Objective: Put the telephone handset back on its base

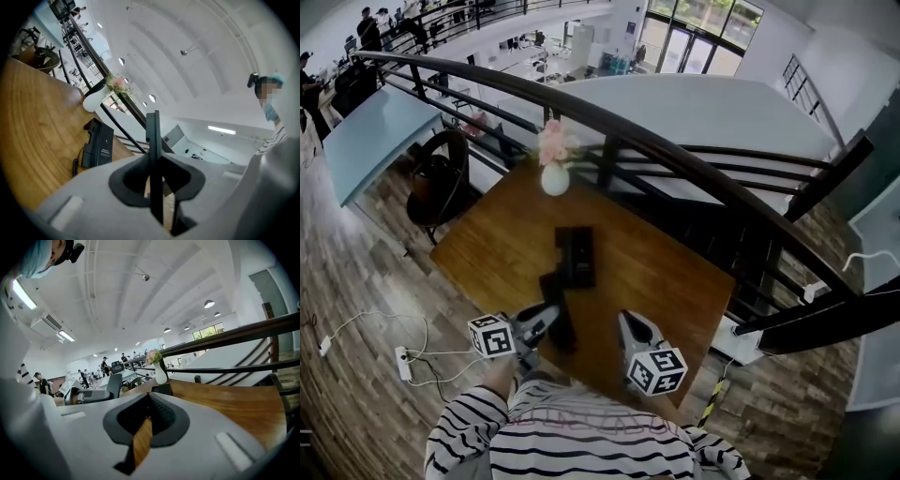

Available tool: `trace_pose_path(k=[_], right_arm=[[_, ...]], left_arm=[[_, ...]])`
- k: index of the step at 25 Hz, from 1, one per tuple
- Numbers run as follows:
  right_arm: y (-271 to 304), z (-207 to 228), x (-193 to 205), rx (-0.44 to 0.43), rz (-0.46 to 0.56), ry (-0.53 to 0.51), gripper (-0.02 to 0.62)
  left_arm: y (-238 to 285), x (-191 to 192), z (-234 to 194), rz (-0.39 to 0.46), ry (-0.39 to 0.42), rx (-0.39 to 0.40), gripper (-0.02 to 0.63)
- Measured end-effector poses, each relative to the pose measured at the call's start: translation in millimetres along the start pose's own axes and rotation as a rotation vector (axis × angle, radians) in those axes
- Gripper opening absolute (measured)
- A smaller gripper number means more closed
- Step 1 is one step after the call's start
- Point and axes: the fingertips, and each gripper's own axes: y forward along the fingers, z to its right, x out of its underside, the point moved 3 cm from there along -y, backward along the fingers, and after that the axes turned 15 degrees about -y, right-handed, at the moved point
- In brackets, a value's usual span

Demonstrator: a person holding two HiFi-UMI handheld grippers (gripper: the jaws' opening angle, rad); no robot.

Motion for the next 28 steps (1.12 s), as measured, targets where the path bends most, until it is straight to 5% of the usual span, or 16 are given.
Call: trace_pose_path(k=[10,28], right_arm=[[17.9,21.5,13.9,-0.013,-0.035,0.034,0.000],[70.5,17.8,10.8,0.196,-0.092,0.138,0.002]], left_arm=[[26.7,-25.9,-26.8,-0.013,-0.016,-0.021,0.072],[82.3,-104.9,-125.2,-0.212,-0.113,0.008,0.072]])
